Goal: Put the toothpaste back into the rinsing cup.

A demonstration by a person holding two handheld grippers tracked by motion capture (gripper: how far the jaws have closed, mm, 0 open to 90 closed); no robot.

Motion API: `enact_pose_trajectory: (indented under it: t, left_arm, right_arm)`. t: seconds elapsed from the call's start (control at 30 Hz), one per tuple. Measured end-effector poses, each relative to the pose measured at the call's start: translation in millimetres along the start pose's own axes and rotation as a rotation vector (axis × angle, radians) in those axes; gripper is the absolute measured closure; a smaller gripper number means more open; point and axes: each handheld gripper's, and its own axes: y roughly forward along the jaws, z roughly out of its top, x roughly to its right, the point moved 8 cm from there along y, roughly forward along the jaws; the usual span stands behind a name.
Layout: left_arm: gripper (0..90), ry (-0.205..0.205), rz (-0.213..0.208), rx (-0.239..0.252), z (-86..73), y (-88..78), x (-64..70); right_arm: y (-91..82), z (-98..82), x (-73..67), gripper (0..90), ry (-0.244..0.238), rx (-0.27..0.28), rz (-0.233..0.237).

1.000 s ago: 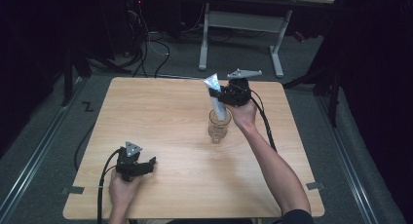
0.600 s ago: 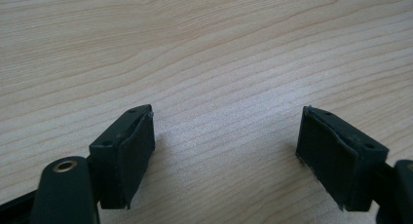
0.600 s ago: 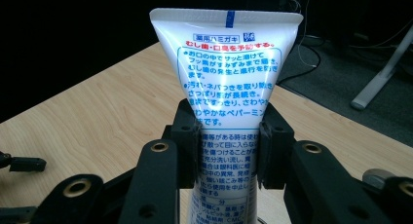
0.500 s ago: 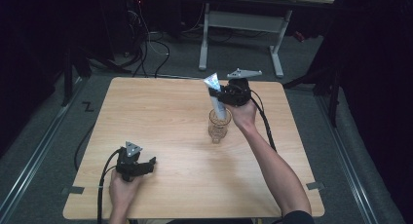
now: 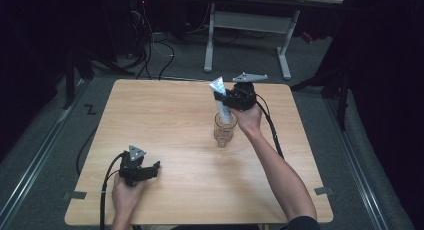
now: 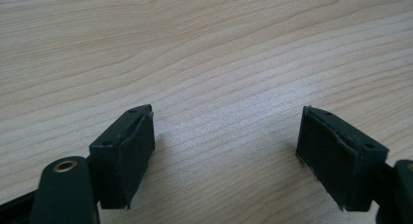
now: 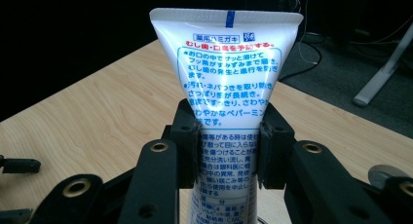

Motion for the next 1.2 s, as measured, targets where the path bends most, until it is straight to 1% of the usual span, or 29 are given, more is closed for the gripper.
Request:
enact_pose_trajectory:
  t: [0.27, 0.37, 0.77, 0.87, 1.03, 1.2]
  left_arm:
    - [21.8, 0.000, 0.000, 0.000, 0.0, 0.0, 0.0]
    - [21.8, 0.000, 0.000, 0.000, 0.0, 0.0, 0.0]
    - [21.8, -0.001, -0.001, -0.001, 0.0, -0.1, 0.1]
    - [21.8, 0.000, -0.001, 0.000, 0.0, 0.0, 0.1]
    - [21.8, 0.000, 0.000, 0.000, 0.0, 0.0, 0.0]
    - [21.8, -0.001, -0.001, 0.000, 0.0, 0.0, 0.1]
  right_arm:
    - [4.6, -8.7, 3.7, 66.8, 0.009, -0.023, -0.010]
    - [5.9, -10.5, 4.1, 66.7, -0.006, -0.029, -0.017]
    - [5.3, -15.2, 6.3, 66.4, 0.004, -0.038, -0.019]
    - [5.6, -17.3, 6.9, 66.3, -0.002, -0.044, -0.019]
    - [6.9, -21.2, 8.3, 66.3, 0.008, -0.051, -0.020]
    - [7.7, -23.4, 7.3, 66.2, 0.007, -0.056, -0.017]
